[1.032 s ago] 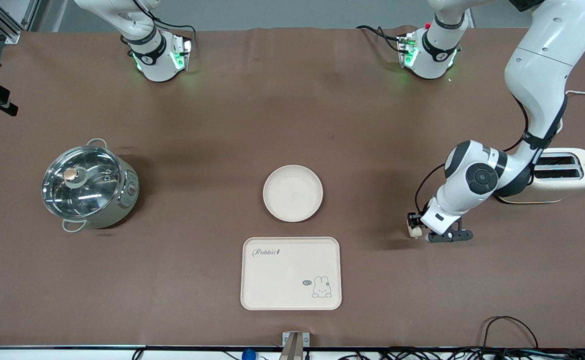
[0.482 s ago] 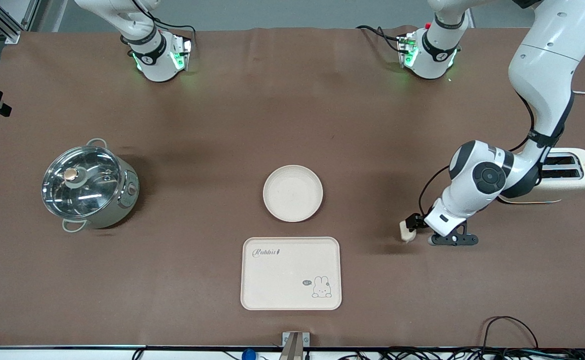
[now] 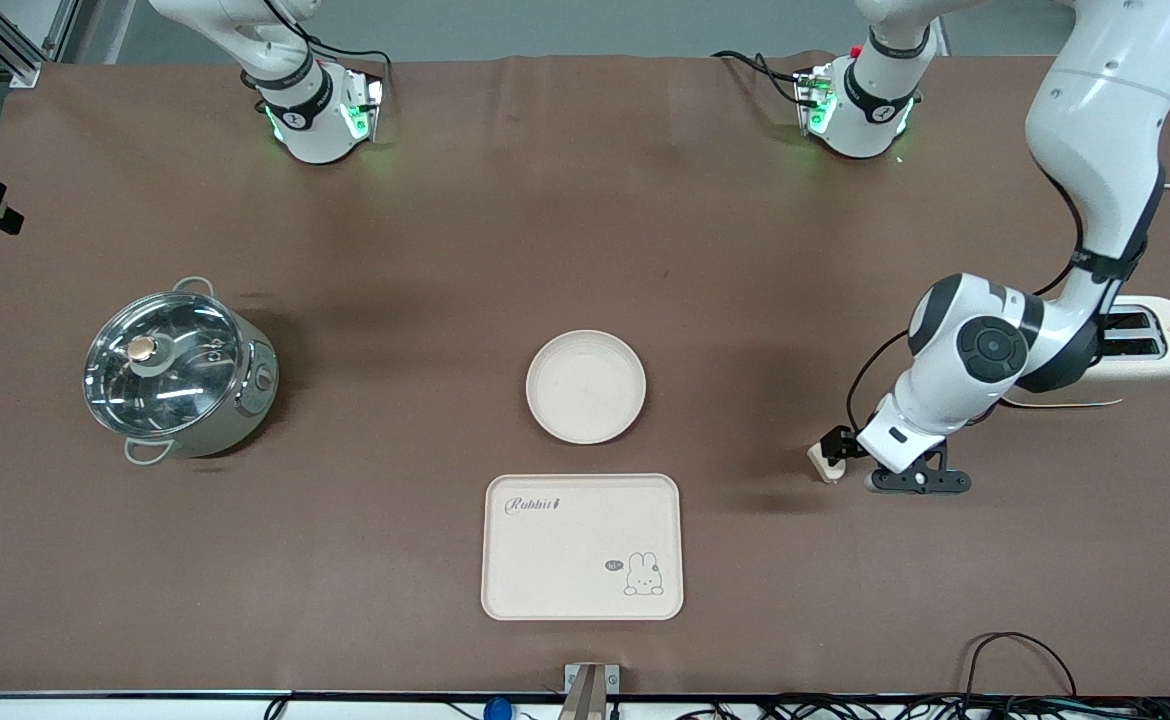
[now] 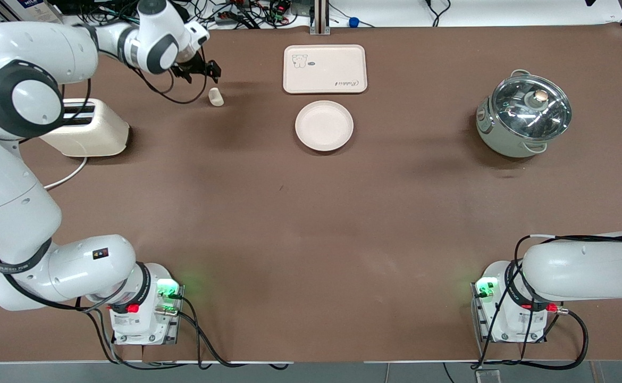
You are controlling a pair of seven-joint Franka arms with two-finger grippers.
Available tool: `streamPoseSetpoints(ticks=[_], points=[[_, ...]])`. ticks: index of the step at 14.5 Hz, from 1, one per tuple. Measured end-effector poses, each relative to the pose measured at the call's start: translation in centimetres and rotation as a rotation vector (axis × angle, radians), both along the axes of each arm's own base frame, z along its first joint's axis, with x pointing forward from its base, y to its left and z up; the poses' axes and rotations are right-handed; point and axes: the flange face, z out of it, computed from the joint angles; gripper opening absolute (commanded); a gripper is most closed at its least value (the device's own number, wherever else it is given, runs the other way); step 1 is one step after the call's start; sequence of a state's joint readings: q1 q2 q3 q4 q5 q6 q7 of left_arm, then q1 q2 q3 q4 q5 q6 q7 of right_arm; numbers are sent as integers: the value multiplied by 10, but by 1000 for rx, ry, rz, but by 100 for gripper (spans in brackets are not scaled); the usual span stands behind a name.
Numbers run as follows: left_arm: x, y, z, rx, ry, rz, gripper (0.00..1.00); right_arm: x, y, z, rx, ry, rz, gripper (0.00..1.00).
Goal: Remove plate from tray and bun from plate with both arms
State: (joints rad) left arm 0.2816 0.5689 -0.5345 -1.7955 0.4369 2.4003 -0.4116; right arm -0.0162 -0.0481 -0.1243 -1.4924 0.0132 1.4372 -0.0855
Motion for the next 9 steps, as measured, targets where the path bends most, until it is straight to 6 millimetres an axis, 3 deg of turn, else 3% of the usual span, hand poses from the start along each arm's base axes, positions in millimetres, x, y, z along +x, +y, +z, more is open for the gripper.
streamPoseSetpoints(ticks=[4,9], points=[[-7,-14,107,41,43,22,100,-1,4,3,0,1,0,100],[-18,7,194,30,130,41,100,0,8,3,-1,1,-6,100]])
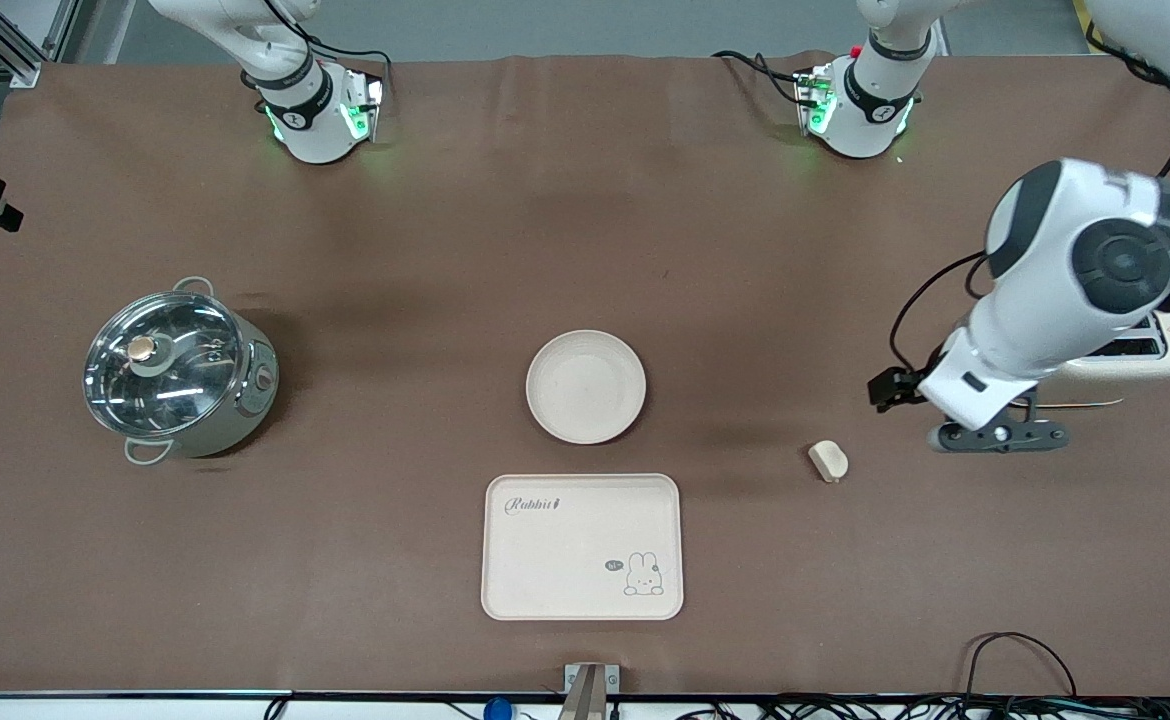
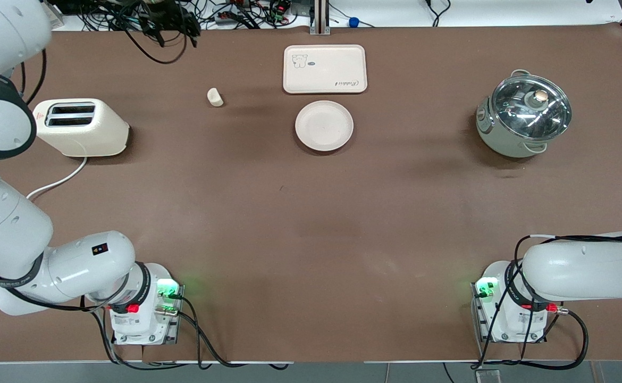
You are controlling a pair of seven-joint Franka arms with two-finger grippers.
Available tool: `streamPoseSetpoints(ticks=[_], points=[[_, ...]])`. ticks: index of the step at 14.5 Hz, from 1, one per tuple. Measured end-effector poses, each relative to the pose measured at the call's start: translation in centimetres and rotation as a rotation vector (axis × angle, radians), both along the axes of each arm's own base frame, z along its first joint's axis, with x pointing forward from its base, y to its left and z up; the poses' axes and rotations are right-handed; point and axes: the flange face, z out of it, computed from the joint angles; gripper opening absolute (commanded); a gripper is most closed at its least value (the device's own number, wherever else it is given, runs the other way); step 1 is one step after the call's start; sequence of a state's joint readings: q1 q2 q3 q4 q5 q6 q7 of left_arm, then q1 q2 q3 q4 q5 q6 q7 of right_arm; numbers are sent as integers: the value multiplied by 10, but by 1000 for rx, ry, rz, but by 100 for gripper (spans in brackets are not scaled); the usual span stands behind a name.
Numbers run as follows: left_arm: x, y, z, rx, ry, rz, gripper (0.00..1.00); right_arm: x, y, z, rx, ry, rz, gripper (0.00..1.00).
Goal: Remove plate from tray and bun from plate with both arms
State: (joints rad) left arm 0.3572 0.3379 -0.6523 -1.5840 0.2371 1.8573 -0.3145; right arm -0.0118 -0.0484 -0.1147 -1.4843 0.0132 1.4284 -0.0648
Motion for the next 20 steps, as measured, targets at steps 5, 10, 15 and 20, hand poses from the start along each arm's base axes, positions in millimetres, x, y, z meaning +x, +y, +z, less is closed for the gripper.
streamPoseSetpoints(ticks=[5,10,15,20], points=[[-37,46,116,3,-45,-70,100,0,3,-1,0,4,3,100],[-81,89,162,21,-47,-124,100,-1,9,-2,2,18,13,100],[-89,85,156,16,-35,-56,100,-1,22,-3,2,29,10,100],[-84,78,181,15,-35,-48,100,0,28,-2,2,30,14,100]])
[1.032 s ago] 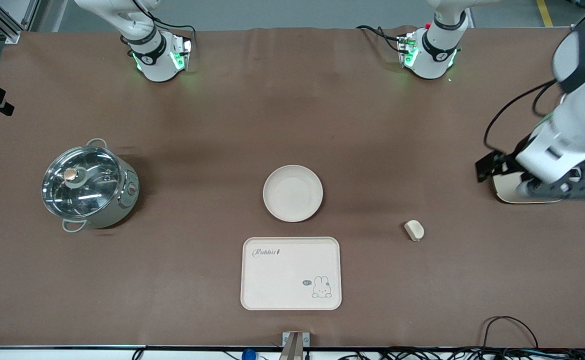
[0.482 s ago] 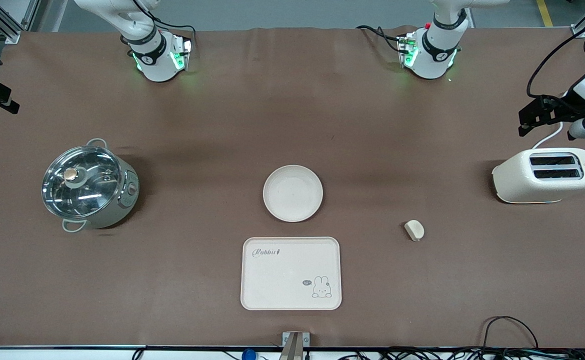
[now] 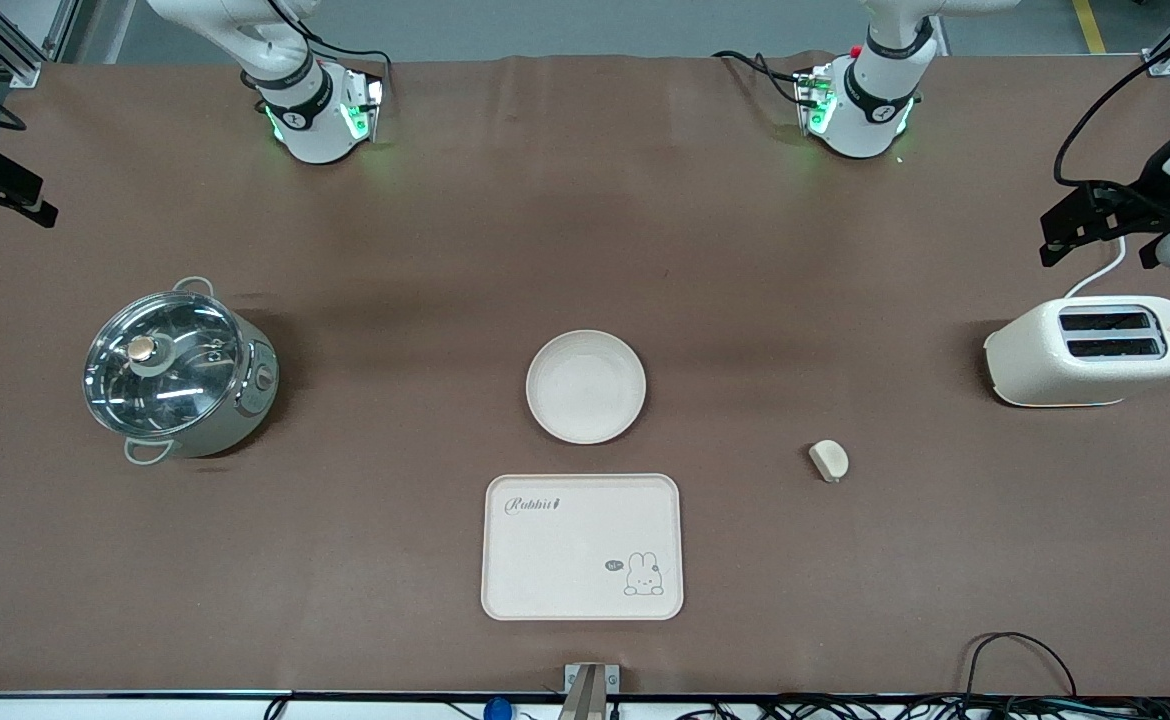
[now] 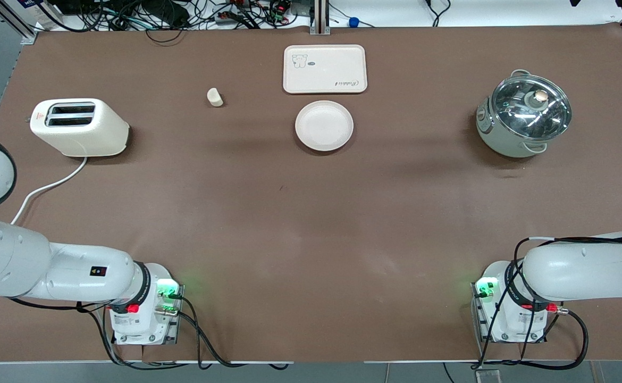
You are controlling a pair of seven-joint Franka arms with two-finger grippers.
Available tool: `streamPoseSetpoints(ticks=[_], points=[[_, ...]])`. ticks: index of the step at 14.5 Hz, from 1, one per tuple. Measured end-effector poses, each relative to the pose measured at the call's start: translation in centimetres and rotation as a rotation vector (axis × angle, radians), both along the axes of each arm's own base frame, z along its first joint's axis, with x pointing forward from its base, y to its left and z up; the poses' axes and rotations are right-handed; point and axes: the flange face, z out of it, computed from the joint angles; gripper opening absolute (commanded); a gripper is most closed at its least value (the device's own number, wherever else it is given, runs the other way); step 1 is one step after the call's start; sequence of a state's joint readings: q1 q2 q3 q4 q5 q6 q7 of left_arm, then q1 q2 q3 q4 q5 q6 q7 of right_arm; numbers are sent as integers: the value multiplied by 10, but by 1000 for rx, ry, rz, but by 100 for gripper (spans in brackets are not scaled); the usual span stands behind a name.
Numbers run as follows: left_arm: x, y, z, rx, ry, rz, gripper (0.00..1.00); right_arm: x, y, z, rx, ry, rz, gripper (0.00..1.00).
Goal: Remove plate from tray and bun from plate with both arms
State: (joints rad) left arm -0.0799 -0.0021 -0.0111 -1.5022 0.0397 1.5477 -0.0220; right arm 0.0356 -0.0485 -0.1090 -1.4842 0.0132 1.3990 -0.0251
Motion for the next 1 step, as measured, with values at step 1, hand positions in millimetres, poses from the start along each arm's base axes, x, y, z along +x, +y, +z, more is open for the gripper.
streamPoseSetpoints(ticks=[1], points=[[2,0,0,0,2,1,100,0,0,0,0,0,0,100]])
